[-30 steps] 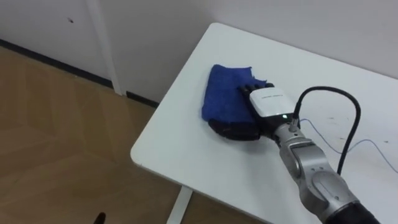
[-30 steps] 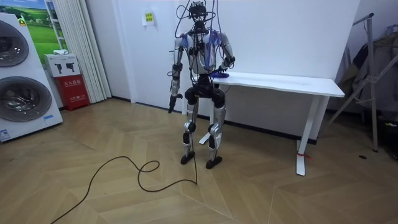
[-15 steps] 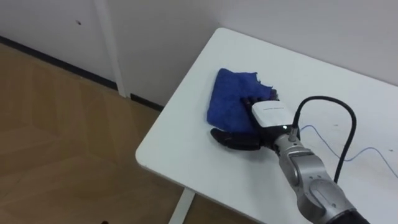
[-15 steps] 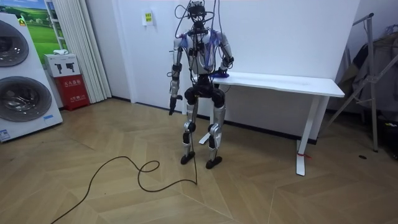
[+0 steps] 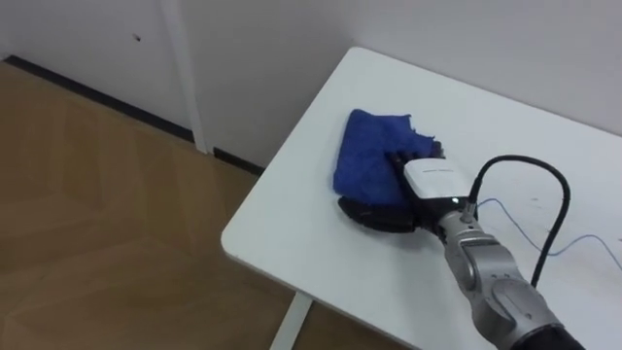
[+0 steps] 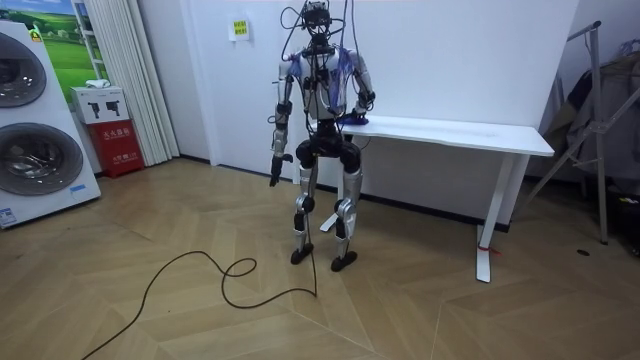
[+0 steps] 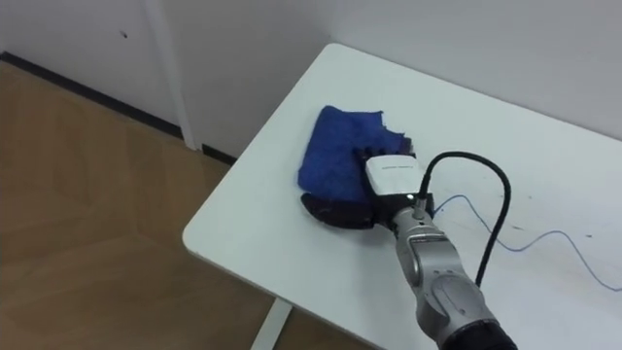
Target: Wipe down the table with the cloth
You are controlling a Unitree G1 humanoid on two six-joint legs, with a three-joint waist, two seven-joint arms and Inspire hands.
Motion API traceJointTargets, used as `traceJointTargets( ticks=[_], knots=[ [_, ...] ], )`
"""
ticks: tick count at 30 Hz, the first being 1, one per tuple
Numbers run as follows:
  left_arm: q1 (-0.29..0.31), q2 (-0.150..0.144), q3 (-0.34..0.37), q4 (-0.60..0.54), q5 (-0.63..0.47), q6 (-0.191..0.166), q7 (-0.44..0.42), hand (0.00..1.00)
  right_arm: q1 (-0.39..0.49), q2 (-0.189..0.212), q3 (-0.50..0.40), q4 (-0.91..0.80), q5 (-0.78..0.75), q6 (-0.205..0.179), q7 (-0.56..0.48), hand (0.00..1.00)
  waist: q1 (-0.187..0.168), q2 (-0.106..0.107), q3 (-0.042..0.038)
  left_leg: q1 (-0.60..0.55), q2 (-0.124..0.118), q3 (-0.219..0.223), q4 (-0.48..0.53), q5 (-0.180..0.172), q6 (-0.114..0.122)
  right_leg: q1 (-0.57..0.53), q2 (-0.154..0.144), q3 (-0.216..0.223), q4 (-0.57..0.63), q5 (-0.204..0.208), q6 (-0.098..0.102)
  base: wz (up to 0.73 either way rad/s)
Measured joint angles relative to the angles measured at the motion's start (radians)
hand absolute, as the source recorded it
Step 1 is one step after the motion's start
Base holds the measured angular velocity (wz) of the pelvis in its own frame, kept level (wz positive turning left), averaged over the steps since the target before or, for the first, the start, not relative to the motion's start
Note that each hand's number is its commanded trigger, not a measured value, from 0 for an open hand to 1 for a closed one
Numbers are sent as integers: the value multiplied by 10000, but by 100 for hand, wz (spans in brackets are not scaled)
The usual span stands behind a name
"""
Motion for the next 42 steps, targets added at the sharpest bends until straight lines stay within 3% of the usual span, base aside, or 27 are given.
traceJointTargets(
  ticks=[5,14,26,36,38,42],
  knots=[
    [57,-20,22,5,-107,29,1,0,-13,-48,-435,-448,184,-5,-109,0,3,112,-41,13,-19,52,-7,17,27,1,-35,-12,12,-8,13,1],
    [189,-294,444,-59,-90,55,-3,0,-375,-47,-756,-463,706,56,-222,0,35,164,-4,69,-38,250,-44,16,30,3,-98,1,75,-28,47,-1],
    [481,-301,693,-415,-47,555,-75,0,-397,-43,-742,-275,834,631,-211,0,80,174,9,99,-63,258,-50,12,50,37,-138,-42,142,-62,100,0],
    [456,-279,630,-491,-72,587,-125,0,-409,-43,-723,965,762,694,-77,0,292,169,99,75,-83,106,-48,11,50,91,-156,-136,132,-148,119,5],
    [460,-267,577,-488,-99,569,-135,0,-422,-45,-711,1120,763,691,-150,0,304,168,148,95,-93,19,-29,11,50,166,-167,-279,115,-164,125,12],
    [471,-262,567,-482,-112,539,-134,0,-533,-44,-649,1488,762,685,-390,0,299,162,153,53,-106,-67,-4,12,50,175,-174,-352,117,-178,123,6]
  ],
)
